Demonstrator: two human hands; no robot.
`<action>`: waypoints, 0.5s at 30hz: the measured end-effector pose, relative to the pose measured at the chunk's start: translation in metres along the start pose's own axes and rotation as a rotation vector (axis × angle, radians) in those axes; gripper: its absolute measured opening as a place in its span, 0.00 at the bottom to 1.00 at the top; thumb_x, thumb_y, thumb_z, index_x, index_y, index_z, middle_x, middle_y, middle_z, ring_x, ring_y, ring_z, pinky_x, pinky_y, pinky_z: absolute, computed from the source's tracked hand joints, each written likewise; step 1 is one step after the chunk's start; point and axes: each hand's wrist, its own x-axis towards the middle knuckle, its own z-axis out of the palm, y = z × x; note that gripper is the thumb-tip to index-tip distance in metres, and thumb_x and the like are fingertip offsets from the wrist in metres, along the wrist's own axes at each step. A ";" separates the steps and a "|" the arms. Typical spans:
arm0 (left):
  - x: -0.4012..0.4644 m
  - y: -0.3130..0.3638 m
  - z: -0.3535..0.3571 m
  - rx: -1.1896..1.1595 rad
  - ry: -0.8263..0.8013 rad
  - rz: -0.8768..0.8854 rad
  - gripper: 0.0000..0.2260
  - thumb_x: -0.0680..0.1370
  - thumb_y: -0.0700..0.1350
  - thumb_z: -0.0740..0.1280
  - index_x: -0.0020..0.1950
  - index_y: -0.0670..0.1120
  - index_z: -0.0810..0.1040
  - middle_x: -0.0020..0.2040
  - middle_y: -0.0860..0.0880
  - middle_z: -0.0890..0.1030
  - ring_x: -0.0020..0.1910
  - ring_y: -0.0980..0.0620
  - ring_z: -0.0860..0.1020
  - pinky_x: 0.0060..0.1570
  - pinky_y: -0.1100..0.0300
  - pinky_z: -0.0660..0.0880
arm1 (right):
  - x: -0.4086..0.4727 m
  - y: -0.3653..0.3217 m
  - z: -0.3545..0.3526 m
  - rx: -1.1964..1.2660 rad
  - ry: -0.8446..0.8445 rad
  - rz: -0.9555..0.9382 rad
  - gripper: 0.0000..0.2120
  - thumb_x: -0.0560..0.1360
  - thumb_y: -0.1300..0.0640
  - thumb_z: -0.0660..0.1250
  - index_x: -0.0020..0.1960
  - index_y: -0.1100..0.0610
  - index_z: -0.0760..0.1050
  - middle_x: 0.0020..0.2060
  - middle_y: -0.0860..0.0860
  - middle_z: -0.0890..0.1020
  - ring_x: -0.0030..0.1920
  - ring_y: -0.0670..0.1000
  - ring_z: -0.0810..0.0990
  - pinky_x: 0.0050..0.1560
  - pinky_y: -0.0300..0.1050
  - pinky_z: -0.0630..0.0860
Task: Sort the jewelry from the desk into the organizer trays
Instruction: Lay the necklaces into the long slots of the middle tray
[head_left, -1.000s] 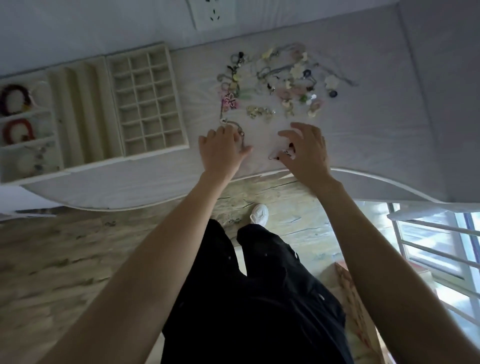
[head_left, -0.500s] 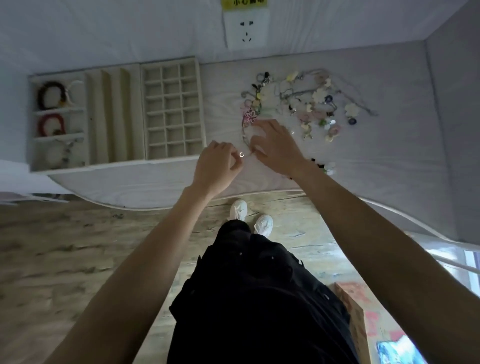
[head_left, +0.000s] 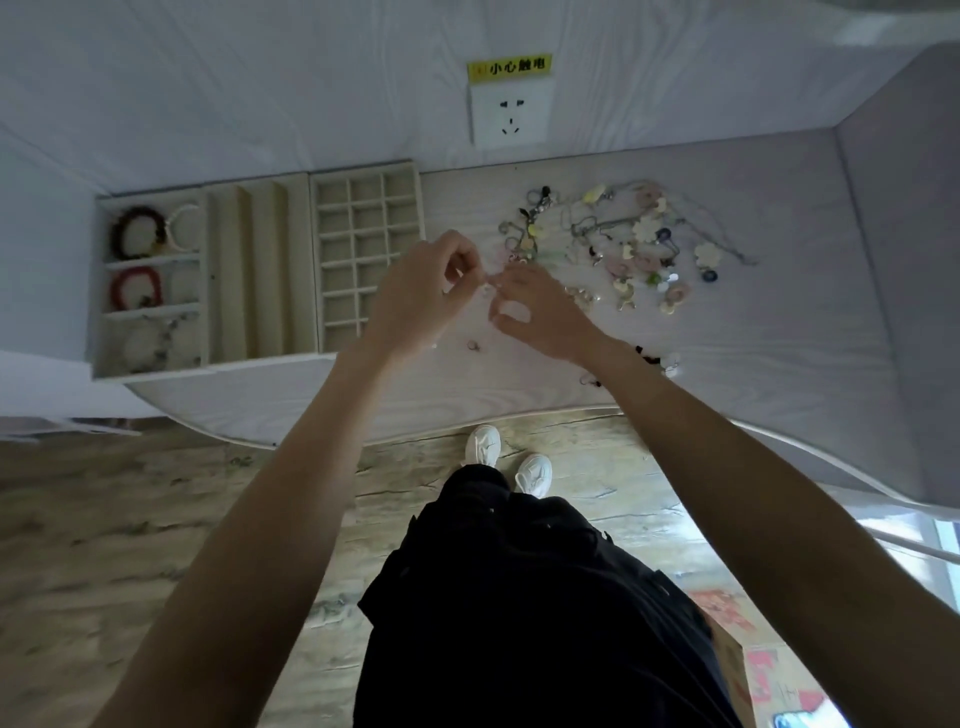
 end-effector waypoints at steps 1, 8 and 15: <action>0.004 -0.003 -0.003 0.026 0.018 -0.012 0.03 0.79 0.43 0.64 0.49 0.44 0.75 0.41 0.52 0.77 0.37 0.60 0.72 0.38 0.69 0.69 | -0.002 0.001 -0.004 0.047 0.017 0.056 0.06 0.75 0.57 0.68 0.49 0.58 0.79 0.62 0.54 0.75 0.67 0.56 0.66 0.67 0.44 0.57; 0.017 -0.025 -0.024 0.015 0.148 -0.120 0.05 0.79 0.45 0.65 0.51 0.44 0.77 0.44 0.51 0.80 0.41 0.53 0.76 0.44 0.60 0.72 | -0.010 0.002 -0.039 0.457 0.196 0.334 0.07 0.77 0.58 0.65 0.54 0.58 0.78 0.50 0.50 0.79 0.47 0.47 0.75 0.49 0.38 0.70; 0.017 -0.038 -0.025 -0.029 0.249 -0.208 0.05 0.77 0.44 0.68 0.51 0.46 0.81 0.43 0.53 0.80 0.39 0.58 0.75 0.39 0.77 0.66 | -0.018 -0.004 -0.054 0.519 0.260 0.339 0.10 0.78 0.61 0.63 0.40 0.50 0.73 0.34 0.46 0.77 0.33 0.40 0.75 0.37 0.31 0.69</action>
